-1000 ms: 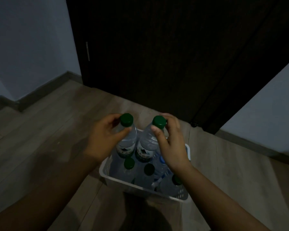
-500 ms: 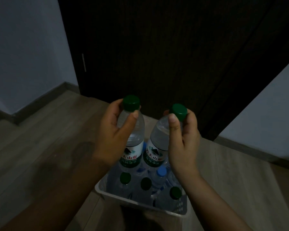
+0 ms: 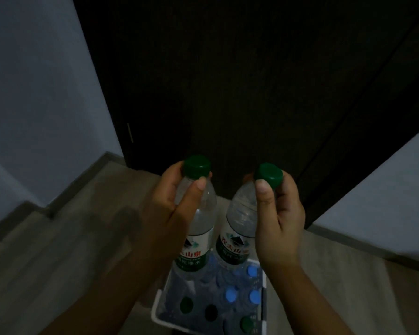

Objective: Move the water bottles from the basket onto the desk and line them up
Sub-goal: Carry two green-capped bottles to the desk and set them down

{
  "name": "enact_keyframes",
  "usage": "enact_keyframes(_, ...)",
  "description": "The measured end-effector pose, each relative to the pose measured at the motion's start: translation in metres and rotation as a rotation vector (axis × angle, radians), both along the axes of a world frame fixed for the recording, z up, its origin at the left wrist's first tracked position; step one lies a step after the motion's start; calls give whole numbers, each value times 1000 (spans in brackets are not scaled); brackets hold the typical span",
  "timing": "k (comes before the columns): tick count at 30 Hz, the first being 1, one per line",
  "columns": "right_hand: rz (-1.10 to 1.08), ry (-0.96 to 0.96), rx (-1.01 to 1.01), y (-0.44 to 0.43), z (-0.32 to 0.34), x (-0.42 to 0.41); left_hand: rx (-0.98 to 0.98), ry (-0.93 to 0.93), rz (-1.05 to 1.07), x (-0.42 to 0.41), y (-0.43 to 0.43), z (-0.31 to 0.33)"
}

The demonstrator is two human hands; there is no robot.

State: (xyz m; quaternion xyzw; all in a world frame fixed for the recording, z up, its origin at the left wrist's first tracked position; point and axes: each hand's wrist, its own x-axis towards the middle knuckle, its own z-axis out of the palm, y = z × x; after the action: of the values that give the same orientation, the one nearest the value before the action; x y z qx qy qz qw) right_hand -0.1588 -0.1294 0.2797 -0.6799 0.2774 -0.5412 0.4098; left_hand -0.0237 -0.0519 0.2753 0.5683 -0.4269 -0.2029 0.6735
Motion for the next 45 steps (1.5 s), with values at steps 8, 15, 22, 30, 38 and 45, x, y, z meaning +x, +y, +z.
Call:
enact_keyframes(8,12,-37,-13,5,231,10,-17,-89,-37,19,8,231)
enact_keyframes(15,8,-64,-83,26,453,13,-141,-119,-41,22,25,454)
enact_keyframes(22,12,-185,-239,60,646,16,-301,-197,-68,30,56,648)
enact_keyframes(30,7,-304,-283,106,770,-2,-399,-234,-76,17,103,775)
enact_keyframes(38,264,-315,-250,119,828,-23,-465,-216,87,-14,144,827)
enact_keyframes(45,651,-334,-183,122,840,-23,-427,-245,324,-51,178,835)
